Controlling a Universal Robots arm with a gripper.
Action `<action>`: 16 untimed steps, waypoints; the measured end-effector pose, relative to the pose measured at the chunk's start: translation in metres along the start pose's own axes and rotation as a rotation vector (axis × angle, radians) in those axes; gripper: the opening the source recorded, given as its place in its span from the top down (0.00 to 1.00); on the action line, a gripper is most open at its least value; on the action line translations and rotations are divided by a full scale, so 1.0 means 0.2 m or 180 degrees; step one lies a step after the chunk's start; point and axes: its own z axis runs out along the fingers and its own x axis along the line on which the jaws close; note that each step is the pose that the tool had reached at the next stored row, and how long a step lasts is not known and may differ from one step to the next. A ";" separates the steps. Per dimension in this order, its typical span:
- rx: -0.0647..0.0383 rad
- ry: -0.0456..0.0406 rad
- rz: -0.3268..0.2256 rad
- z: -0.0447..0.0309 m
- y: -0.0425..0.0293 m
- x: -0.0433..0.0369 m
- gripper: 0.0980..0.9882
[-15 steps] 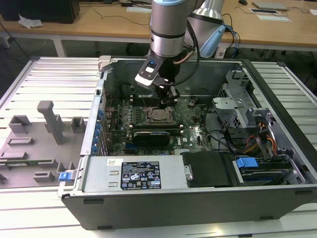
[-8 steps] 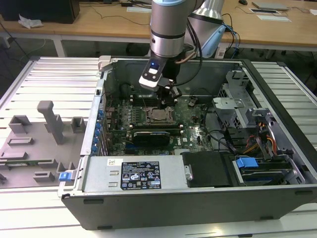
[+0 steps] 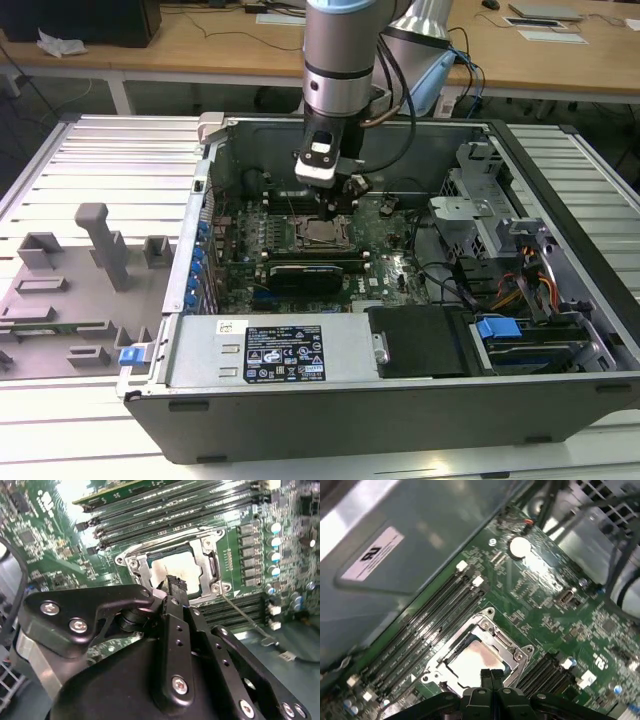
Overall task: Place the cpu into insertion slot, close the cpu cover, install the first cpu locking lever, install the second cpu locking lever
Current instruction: 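Close the cpu cover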
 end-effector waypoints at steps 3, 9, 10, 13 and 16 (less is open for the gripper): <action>-0.0009 0.0001 -0.0309 0.002 0.000 0.000 0.99; -0.0024 0.0003 -0.0905 0.004 0.000 0.000 0.99; -0.0026 0.0003 -0.0972 0.004 0.000 0.000 0.99; -0.0032 0.0004 -0.1182 0.005 0.000 0.000 0.99; -0.0037 0.0004 -0.1377 0.006 0.000 0.000 0.99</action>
